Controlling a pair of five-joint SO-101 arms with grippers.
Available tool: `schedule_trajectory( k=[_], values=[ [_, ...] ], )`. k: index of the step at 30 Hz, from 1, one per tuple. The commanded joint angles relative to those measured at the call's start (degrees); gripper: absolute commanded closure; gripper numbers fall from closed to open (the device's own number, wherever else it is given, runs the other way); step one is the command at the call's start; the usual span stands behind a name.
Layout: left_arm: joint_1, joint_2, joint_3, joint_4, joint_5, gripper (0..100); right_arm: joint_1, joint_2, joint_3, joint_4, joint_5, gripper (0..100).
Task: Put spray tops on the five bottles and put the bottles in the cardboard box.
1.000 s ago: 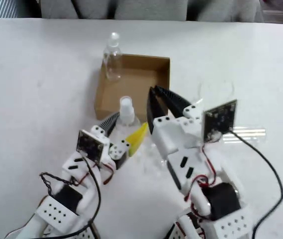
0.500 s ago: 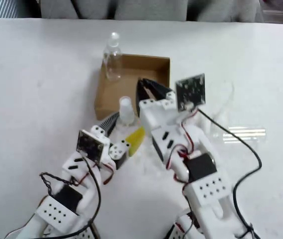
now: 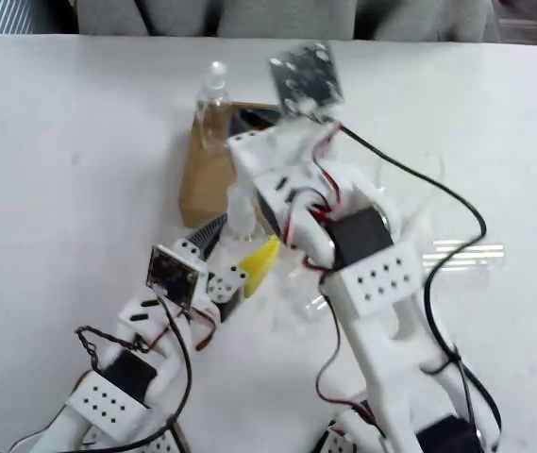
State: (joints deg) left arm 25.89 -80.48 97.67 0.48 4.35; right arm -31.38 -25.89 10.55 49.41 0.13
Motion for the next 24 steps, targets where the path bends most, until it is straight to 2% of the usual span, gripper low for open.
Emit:
schedule_trajectory(
  k=[1,14,24],
  values=[
    [0.75,-0.92,-0.26,0.09,-0.44,98,-1.89,3.38,-12.48,11.38,0.79,98.4],
    [0.57,-0.75,-0.26,0.09,-0.44,98,-5.23,3.65,-16.44,27.21,0.97,98.4],
    [0.57,-0.75,-0.26,0.09,-0.44,98,-6.64,0.75,-16.35,31.25,0.62,98.4]
  ],
)
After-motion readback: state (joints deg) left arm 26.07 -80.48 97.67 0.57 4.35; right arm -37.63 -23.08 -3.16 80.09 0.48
